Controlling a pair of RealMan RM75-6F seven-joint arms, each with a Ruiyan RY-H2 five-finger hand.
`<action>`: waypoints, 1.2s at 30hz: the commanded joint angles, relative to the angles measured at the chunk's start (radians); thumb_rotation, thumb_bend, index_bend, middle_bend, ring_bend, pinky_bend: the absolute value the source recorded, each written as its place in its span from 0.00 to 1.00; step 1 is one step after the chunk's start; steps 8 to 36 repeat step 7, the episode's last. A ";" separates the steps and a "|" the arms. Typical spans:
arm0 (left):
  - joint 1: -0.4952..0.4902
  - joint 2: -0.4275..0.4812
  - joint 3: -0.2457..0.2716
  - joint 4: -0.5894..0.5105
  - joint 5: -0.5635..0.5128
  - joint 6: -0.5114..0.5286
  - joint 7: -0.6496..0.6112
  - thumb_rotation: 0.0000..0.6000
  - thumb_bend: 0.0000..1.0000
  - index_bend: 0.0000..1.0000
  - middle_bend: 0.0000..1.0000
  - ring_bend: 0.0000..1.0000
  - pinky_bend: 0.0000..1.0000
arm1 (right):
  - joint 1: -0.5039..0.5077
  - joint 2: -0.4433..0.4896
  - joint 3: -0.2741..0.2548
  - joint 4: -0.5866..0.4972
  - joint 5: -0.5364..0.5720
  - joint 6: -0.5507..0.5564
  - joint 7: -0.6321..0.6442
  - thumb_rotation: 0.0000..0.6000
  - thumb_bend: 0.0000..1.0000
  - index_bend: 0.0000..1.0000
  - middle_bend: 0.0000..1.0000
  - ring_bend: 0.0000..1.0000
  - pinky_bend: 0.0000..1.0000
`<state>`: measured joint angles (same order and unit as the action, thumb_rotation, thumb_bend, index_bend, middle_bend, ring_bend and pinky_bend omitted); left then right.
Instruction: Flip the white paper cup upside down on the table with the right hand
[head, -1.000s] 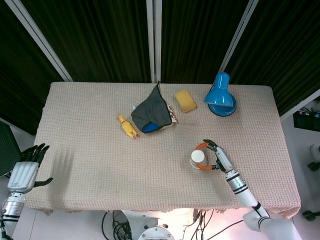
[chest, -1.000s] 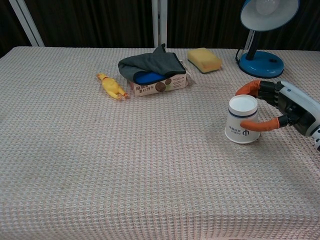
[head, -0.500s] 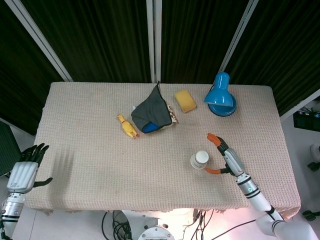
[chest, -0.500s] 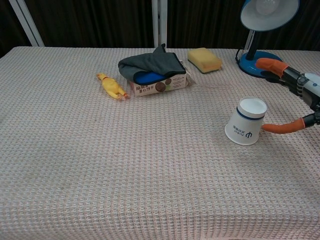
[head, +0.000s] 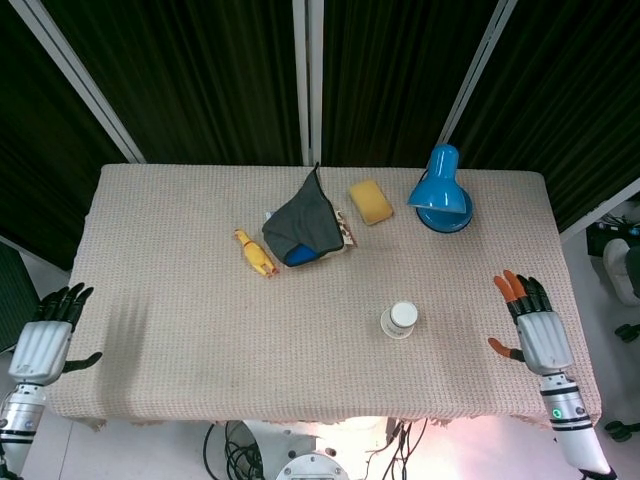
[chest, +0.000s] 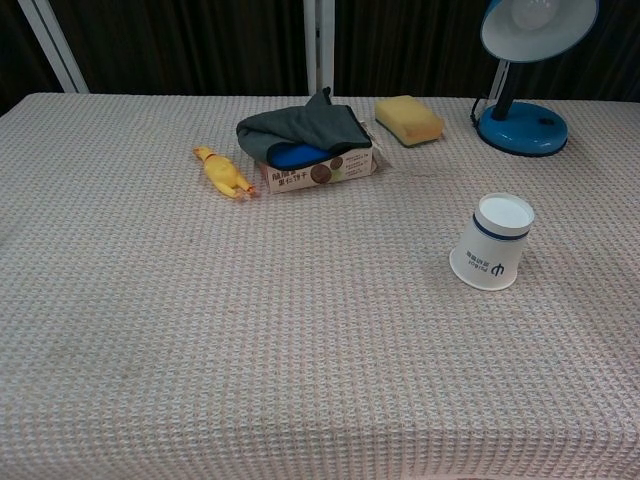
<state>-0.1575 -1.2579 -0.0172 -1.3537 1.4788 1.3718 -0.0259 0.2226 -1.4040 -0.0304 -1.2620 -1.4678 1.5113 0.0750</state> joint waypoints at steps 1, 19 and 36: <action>0.000 -0.007 0.001 0.009 0.005 0.004 -0.002 1.00 0.08 0.04 0.01 0.00 0.09 | -0.072 0.090 0.037 -0.115 0.078 0.010 -0.103 1.00 0.00 0.00 0.00 0.00 0.00; 0.002 -0.018 -0.001 0.031 0.014 0.020 -0.009 1.00 0.08 0.04 0.01 0.00 0.09 | -0.071 0.087 0.059 -0.130 0.092 -0.018 -0.146 1.00 0.00 0.00 0.00 0.00 0.00; 0.002 -0.018 -0.001 0.031 0.014 0.020 -0.009 1.00 0.08 0.04 0.01 0.00 0.09 | -0.071 0.087 0.059 -0.130 0.092 -0.018 -0.146 1.00 0.00 0.00 0.00 0.00 0.00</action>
